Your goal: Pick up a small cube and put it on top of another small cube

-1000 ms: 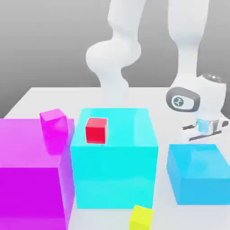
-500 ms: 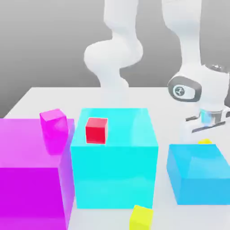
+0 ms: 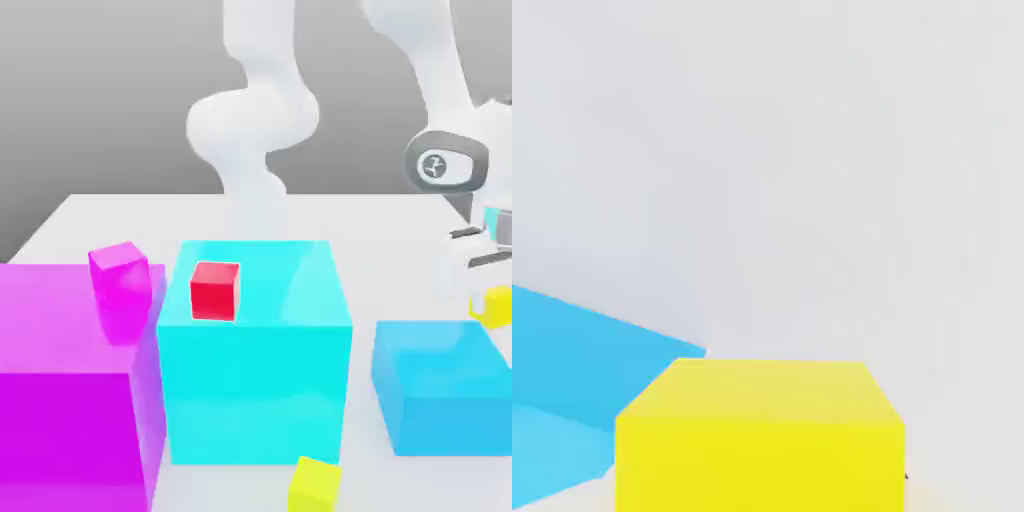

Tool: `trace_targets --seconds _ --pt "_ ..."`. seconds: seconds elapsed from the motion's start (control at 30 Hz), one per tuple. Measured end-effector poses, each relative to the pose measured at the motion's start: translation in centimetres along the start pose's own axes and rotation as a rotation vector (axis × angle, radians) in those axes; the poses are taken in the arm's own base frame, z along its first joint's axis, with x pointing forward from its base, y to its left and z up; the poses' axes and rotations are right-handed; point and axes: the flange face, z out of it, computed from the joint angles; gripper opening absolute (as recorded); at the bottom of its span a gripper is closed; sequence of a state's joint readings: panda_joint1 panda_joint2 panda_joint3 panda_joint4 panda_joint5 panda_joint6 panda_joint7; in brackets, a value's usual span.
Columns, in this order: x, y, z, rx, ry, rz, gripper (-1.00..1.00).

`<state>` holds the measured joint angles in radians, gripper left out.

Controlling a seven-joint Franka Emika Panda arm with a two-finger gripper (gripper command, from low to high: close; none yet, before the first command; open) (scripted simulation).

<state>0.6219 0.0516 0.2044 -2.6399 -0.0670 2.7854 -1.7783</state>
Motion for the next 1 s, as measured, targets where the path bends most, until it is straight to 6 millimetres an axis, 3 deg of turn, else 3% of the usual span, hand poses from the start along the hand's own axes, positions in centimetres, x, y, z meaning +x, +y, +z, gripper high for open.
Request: trace_targets --seconds 0.17,0.37,0.57,0.7,0.73,0.93,1.0 --pt "-9.5 -1.3 -0.4 0.022 -0.003 0.018 -1.00" --pt "-20.2 -5.6 -1.0 0.051 0.001 0.026 -1.00" --pt "-27.7 -12.9 -0.3 0.088 0.035 0.026 -1.00" --pt "-28.8 -14.3 4.1 0.090 0.036 0.028 -1.00" --pt "-28.8 -14.4 5.1 0.089 0.037 0.028 1.00" --pt "-28.7 -14.5 5.6 0.089 0.037 0.028 1.00" --pt "-28.9 -14.3 4.2 0.089 0.037 0.029 1.00"
